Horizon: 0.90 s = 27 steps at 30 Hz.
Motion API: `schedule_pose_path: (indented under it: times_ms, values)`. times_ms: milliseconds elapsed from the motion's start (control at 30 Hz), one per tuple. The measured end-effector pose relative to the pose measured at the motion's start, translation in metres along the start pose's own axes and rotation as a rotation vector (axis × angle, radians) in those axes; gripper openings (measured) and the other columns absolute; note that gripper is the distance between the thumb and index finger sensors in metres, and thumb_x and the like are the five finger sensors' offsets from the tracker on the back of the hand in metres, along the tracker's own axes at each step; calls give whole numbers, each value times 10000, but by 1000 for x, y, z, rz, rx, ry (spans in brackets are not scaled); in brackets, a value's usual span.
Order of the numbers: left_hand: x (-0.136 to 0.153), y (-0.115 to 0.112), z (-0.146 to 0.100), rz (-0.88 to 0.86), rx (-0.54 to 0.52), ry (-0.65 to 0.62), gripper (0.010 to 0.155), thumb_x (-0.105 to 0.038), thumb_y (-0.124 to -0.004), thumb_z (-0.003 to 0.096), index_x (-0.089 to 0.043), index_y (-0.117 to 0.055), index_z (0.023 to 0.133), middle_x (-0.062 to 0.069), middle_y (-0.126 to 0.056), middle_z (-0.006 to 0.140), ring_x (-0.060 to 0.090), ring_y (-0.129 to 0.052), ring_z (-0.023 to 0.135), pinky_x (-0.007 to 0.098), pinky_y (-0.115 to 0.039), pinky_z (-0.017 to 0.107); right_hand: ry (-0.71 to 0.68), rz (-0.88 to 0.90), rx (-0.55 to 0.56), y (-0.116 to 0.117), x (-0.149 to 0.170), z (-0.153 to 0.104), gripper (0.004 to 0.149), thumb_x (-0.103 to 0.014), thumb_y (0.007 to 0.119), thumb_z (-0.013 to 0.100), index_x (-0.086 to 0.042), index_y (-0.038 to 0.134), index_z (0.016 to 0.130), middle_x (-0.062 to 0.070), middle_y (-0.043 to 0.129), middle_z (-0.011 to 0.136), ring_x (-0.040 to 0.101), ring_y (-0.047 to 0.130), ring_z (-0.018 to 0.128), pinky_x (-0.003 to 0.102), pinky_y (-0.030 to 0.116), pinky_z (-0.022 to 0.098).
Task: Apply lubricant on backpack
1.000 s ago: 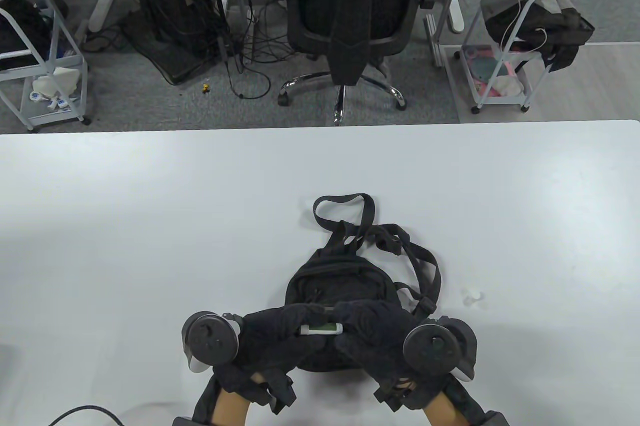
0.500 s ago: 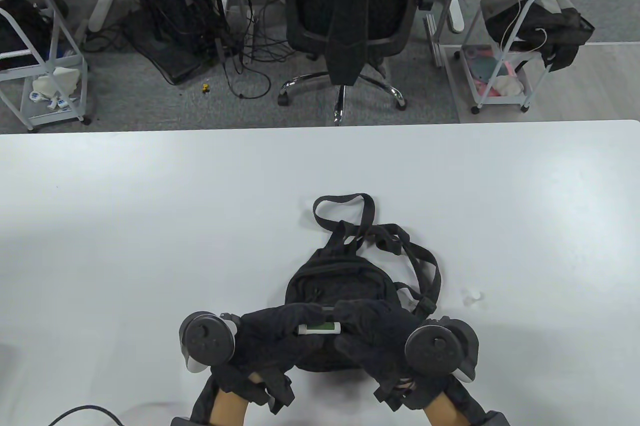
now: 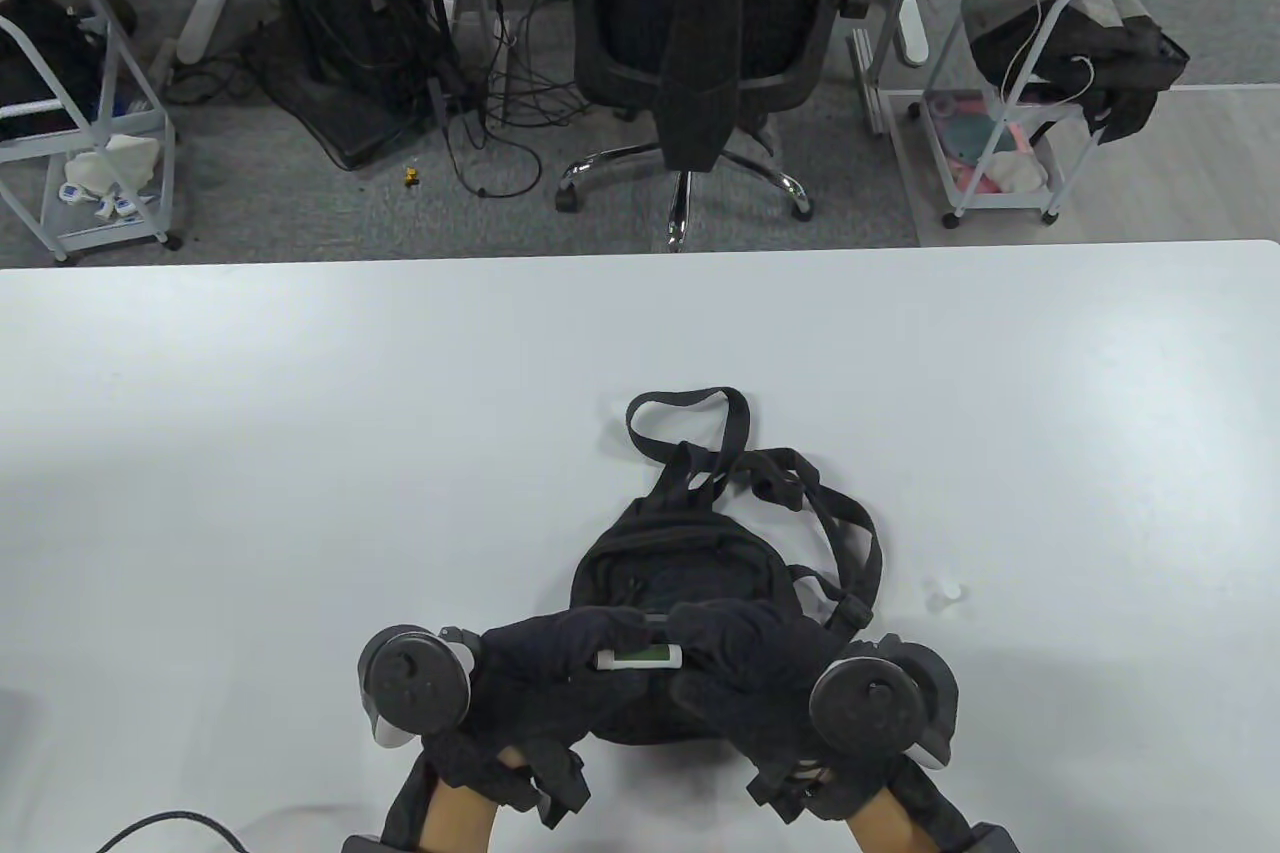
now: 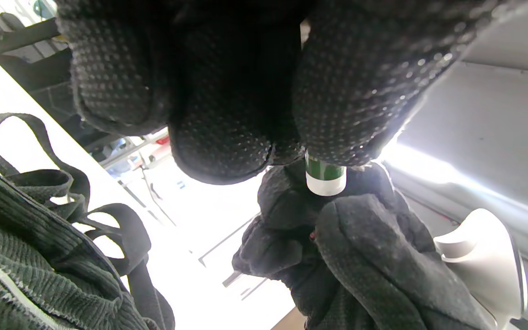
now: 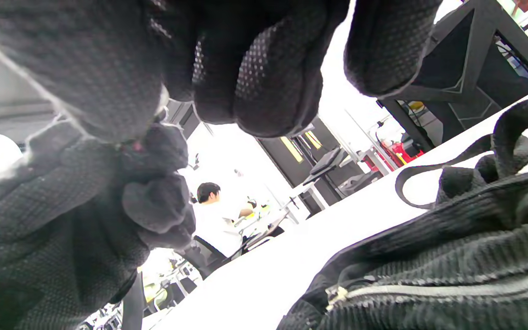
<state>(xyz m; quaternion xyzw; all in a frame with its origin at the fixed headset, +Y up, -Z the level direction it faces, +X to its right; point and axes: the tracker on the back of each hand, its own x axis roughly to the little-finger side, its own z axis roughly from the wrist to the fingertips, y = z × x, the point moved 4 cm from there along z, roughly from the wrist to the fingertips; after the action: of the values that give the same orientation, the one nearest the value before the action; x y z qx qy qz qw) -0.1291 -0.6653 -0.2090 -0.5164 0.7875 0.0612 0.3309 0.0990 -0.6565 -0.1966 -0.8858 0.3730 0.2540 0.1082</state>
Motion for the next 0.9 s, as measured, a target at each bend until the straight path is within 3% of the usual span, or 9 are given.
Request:
schedule_pose_path:
  times_ms: [200,300,433,533,667,800,900]
  values:
    - [-1,-1,0,0,-1,-5,521,-347,-1037,372,-154,-903,836,65,-1024,731,279,-1144,484,479,-993,438,18,58,-68,6,8,2,488,-553,790,476,-313,817,900,-11,930,817,198,1048,612,546,782,597]
    - [0,0,0,1,-8,-3,519,-347,-1037,371,-158,-903,836,60,-1024,732,280,-1143,486,485,-988,439,25,51,-55,4,9,2,553,-583,838,453,-309,785,930,-8,904,852,203,1035,644,550,774,603]
    - [0,0,0,8,-3,0,522,-349,-1038,370,-159,-903,836,57,-1026,731,277,-1145,491,483,-988,446,7,-10,-13,0,3,1,584,-500,957,415,-358,739,938,-59,877,873,156,1026,672,537,769,631]
    - [-1,-1,0,2,3,-1,521,-350,-1037,372,-159,-902,837,58,-1024,733,279,-1145,491,478,-991,447,3,-1,-32,1,3,1,537,-499,926,430,-336,773,919,-42,906,838,160,1041,637,540,773,623]
    - [-1,-1,0,-1,-1,-3,520,-350,-1037,373,-158,-902,837,57,-1025,731,278,-1145,491,478,-991,446,14,43,-68,5,8,2,487,-549,804,468,-307,826,891,-14,942,799,186,1057,597,551,772,611]
    - [-1,0,0,5,-3,-3,522,-350,-1038,372,-159,-901,838,56,-1023,733,277,-1145,492,478,-989,448,13,26,-35,1,7,1,571,-575,875,435,-328,763,938,-26,889,868,187,1029,663,558,755,630]
    - [-1,-1,0,6,1,-2,524,-349,-1038,371,-158,-899,839,57,-1025,730,279,-1145,490,478,-990,447,4,14,-14,-2,4,1,567,-518,948,416,-349,761,924,-48,896,855,161,1037,653,548,762,634]
